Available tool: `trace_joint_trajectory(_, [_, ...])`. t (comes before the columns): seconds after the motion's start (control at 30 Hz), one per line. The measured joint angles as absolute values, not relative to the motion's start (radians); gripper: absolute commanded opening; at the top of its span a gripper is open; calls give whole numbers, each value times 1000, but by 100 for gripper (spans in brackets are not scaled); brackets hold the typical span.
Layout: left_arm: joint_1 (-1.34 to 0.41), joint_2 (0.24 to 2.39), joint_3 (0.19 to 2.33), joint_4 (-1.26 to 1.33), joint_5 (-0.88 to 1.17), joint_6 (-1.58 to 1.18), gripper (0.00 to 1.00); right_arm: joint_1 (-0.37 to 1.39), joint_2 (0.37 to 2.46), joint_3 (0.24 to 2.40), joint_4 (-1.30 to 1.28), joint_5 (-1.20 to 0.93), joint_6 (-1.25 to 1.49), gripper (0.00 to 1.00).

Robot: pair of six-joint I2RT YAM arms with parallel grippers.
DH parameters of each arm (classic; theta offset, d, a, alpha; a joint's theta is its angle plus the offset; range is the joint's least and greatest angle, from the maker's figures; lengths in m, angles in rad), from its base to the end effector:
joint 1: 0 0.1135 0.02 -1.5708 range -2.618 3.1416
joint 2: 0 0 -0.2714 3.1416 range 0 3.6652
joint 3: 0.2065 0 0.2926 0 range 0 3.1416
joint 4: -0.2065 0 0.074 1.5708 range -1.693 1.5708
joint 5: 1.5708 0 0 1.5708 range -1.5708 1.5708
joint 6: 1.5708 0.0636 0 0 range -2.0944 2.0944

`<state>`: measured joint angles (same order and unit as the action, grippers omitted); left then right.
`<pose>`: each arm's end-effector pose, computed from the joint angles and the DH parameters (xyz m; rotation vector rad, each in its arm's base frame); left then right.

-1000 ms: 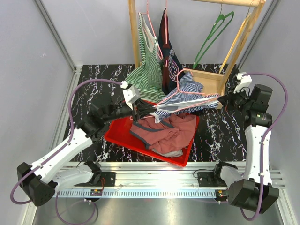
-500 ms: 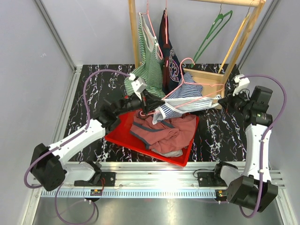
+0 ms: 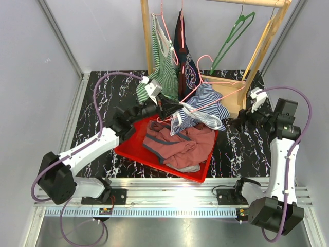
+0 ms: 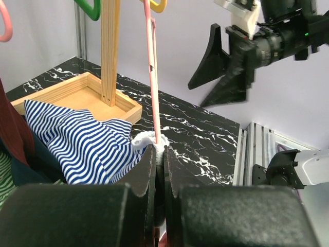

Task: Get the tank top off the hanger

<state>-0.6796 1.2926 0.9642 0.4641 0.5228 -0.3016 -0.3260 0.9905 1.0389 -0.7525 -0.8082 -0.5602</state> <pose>0.2630 -0.2534 0.3564 0.7315 1.3832 -1.1607 0.2461 -0.0347 0.3379 -0.6318 1.9561 0.3790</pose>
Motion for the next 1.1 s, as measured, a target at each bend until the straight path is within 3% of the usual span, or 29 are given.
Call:
trace_joint_trajectory(0.3, [-743,1348,1084,269,561,-49,0,-328,995,1348,-1225,-997,-1194,90])
trace_joint_trajectory(0.73, [-760,1357,1113,115,696,209,0,-328,1042,1411,-1333,-1125,-1668,89])
trace_joint_trajectory(0.93, [-760,1366,1118,125,772,232,0,-328,1086,1388,-1336,-1155,-1744,79])
trace_joint_trajectory(1.1, [-760,1383,1118,162,818,216,0,-321,1140,1386,-1336,-1170,-1818,52])
